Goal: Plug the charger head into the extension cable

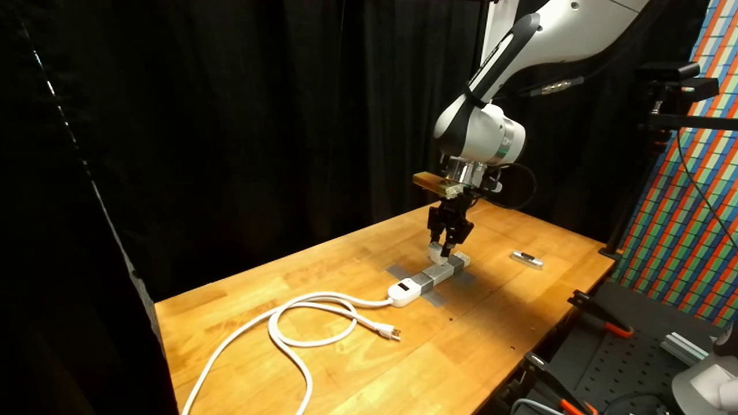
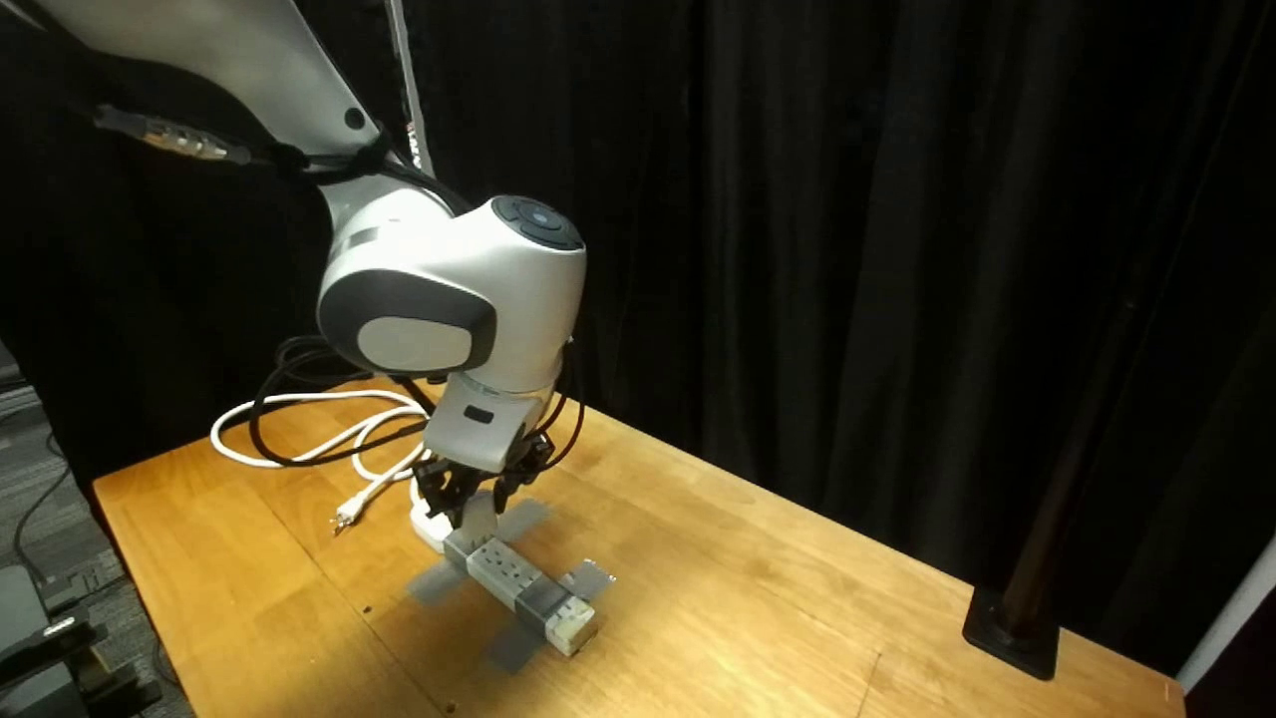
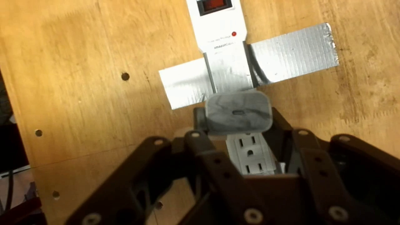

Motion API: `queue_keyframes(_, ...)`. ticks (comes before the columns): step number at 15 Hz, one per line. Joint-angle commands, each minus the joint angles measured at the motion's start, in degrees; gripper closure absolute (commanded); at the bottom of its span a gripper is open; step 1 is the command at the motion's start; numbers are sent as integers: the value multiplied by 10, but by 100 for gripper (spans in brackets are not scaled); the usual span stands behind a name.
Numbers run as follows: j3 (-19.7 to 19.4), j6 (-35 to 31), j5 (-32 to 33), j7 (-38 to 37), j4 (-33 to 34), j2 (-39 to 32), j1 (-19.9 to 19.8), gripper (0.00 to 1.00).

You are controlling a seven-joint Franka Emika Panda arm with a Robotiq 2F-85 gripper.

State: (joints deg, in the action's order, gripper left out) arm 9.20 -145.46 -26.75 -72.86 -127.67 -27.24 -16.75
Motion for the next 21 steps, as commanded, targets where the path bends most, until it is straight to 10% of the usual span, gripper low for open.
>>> queue_keyframes(1, -42, 11, -29, 19, 4, 2, 45, 52)
queue_keyframes(2, -42, 11, -29, 19, 4, 2, 47, 52)
queue_keyframes(3, -42, 11, -30, 19, 4, 2, 47, 77)
queue_keyframes(21, -96, 68, -179, 129, 73, -66, 69, 77)
